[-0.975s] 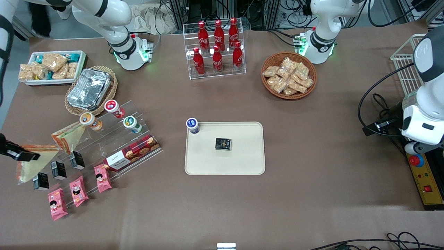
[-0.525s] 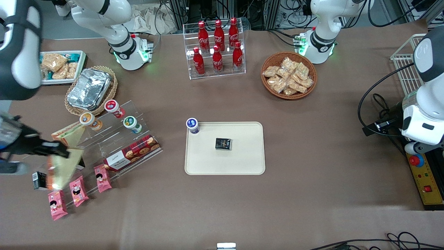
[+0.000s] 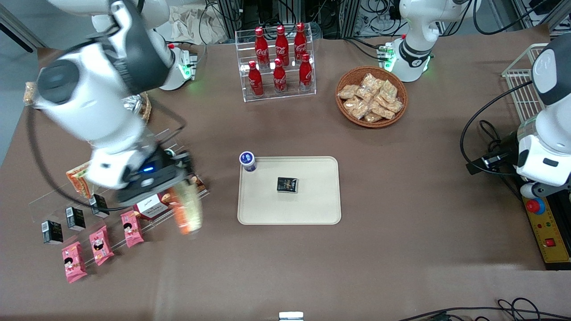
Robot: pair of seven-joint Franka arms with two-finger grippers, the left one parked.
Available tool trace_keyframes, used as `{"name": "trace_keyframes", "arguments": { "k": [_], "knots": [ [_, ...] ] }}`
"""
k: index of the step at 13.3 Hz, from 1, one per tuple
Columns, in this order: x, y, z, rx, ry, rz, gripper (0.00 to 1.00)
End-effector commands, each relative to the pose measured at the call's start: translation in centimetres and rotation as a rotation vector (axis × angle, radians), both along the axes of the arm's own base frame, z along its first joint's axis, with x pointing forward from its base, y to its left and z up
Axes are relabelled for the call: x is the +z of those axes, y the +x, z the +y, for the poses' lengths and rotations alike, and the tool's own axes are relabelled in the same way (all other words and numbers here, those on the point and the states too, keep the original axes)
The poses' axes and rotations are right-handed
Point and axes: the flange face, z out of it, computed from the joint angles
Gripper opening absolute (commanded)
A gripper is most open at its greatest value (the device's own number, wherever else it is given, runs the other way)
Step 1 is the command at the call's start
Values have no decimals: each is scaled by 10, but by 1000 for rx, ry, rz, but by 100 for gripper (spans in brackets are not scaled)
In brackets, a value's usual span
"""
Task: Place sandwich on tray
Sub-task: 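Carry the sandwich over the cream tray beside the black packet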
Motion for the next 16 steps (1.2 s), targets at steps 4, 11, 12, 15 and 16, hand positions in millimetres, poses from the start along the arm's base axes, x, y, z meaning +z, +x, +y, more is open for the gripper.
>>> {"name": "trace_keyframes", "arguments": {
  "k": [4,11,12,15,16],
  "knots": [
    [-95,-52,162,320,-90,-81,51],
    [-197,-42,181,456,-110,-101,54],
    [-205,-41,178,497,-112,-112,54],
    [-216,-42,178,517,-118,-112,54],
    [-221,-43,178,544,-125,-107,54]
  ]
}}
